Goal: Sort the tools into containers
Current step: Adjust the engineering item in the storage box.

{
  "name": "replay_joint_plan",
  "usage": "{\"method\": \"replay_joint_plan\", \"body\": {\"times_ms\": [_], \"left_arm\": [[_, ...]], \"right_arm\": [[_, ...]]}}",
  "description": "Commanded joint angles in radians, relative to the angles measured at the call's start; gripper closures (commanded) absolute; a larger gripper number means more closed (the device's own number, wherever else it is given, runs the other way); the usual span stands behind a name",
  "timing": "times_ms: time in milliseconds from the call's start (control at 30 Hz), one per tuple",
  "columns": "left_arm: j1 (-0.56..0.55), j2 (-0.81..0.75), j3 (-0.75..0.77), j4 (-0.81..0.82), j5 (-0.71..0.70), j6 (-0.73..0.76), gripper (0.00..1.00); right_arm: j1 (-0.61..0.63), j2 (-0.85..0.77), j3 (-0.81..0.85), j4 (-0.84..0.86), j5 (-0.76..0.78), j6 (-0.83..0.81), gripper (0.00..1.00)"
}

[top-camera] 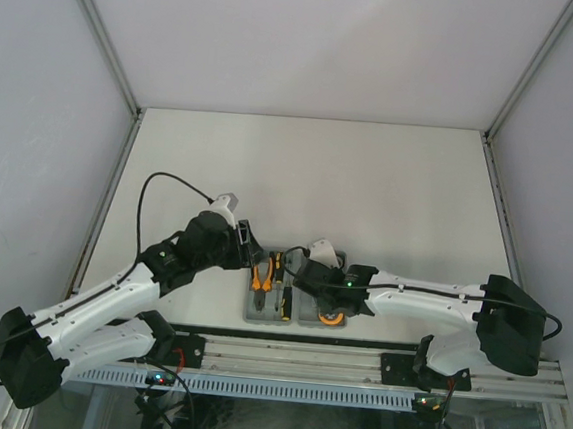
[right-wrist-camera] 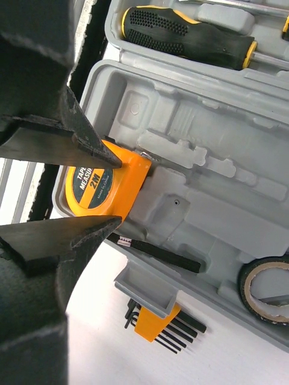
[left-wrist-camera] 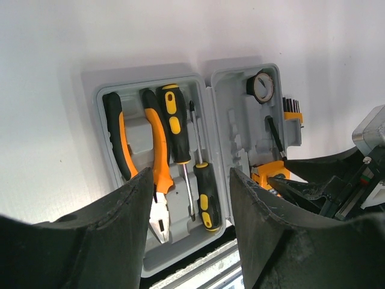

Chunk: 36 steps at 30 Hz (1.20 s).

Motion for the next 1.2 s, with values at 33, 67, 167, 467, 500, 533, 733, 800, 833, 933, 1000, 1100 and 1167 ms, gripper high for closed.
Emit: {"method": "replay_joint_plan", "body": {"times_ms": [33, 67, 167, 467, 500, 533, 733, 800, 833, 933, 1000, 1100, 1167], "left_arm": [[0.010, 0.007, -0.015, 0.037, 0.016, -0.008, 0.43], [0.010, 0.006, -0.016, 0.038, 0.015, -0.008, 0.43], [0.010, 0.007, -0.018, 0.041, 0.015, -0.009, 0.43], [0.010, 0.013, -0.014, 0.043, 0.016, -0.009, 0.43], [0.010, 0.013, -0.013, 0.043, 0.015, -0.009, 0.43], [0.010, 0.013, -0.014, 0.043, 0.016, -0.010, 0.43], [0.010, 0.014, -0.019, 0.047, 0.019, -0.009, 0.43], [0.010, 0.009, -0.021, 0.045, 0.019, -0.009, 0.43], [0.010, 0.006, -0.022, 0.045, 0.018, -0.009, 0.43], [0.011, 0.000, -0.026, 0.043, 0.016, -0.009, 0.43], [0.010, -0.001, -0.027, 0.041, 0.016, -0.009, 0.43], [0.011, 0.000, -0.026, 0.039, 0.014, -0.006, 0.43], [0.011, 0.000, -0.027, 0.040, 0.013, -0.006, 0.43]], "right_arm": [[-0.002, 0.005, -0.025, -0.060, -0.038, -0.020, 0.63], [-0.002, -0.003, -0.024, -0.068, -0.025, -0.019, 0.62], [-0.005, -0.051, -0.019, -0.064, -0.007, -0.018, 0.59], [-0.036, -0.172, -0.015, 0.009, -0.070, 0.007, 0.61], [-0.040, -0.164, -0.014, 0.005, -0.076, 0.013, 0.62], [-0.041, -0.155, -0.016, 0.001, -0.080, 0.019, 0.64], [-0.055, -0.088, -0.021, 0.001, -0.091, 0.044, 0.69], [-0.059, -0.063, -0.021, 0.003, -0.092, 0.047, 0.70], [-0.060, -0.049, -0.022, 0.005, -0.094, 0.046, 0.70], [-0.064, -0.012, -0.022, 0.011, -0.100, 0.041, 0.70], [-0.071, 0.012, -0.022, 0.009, -0.112, 0.035, 0.70], [-0.081, 0.044, -0.020, -0.005, -0.136, 0.022, 0.70], [-0.084, 0.063, -0.018, -0.017, -0.152, 0.011, 0.70]]}}
